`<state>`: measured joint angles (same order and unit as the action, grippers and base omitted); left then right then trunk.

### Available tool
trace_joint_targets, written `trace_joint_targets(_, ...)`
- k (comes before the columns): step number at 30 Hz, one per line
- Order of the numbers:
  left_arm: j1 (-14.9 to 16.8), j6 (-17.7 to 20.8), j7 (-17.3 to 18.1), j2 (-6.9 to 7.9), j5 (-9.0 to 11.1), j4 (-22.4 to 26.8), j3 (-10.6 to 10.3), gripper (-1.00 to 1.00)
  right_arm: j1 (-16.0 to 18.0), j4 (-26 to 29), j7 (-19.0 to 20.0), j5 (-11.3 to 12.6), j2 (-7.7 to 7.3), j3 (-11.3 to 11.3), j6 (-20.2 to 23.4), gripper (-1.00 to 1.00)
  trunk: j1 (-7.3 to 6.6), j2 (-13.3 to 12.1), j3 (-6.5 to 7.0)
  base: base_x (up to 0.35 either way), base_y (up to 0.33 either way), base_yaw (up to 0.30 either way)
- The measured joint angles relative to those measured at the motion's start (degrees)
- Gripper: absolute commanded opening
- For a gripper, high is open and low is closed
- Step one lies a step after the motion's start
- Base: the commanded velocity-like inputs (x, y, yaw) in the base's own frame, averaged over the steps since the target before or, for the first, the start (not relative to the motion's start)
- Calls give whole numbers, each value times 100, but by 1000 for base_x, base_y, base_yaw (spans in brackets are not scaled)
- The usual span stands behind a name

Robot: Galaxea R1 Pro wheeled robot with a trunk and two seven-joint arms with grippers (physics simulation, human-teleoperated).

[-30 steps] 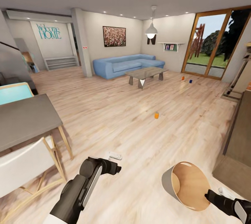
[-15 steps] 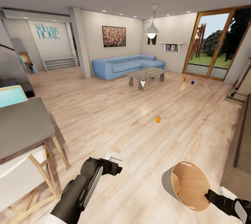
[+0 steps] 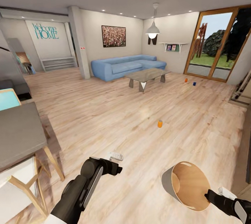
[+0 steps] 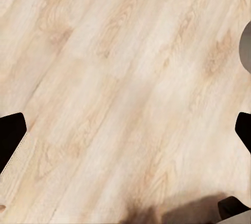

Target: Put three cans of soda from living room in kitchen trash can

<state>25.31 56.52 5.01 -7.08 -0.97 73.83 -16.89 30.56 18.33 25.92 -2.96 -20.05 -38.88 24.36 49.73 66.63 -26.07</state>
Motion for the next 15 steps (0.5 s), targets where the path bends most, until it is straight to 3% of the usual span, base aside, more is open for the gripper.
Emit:
trace_joint_targets(6, 0, -7, 0, -2, 0, 0, 0, 100, 0, 0, -8, 7, -5, -6, 8, -100, 0, 0, 0, 344, -50, -45)
trace_joint_targets(15, 0, -17, 0, -4, 0, 0, 1, 100, -1, 0, -20, -22, -2, -2, 4, -100, 0, 0, 0, 344, -37, -203)
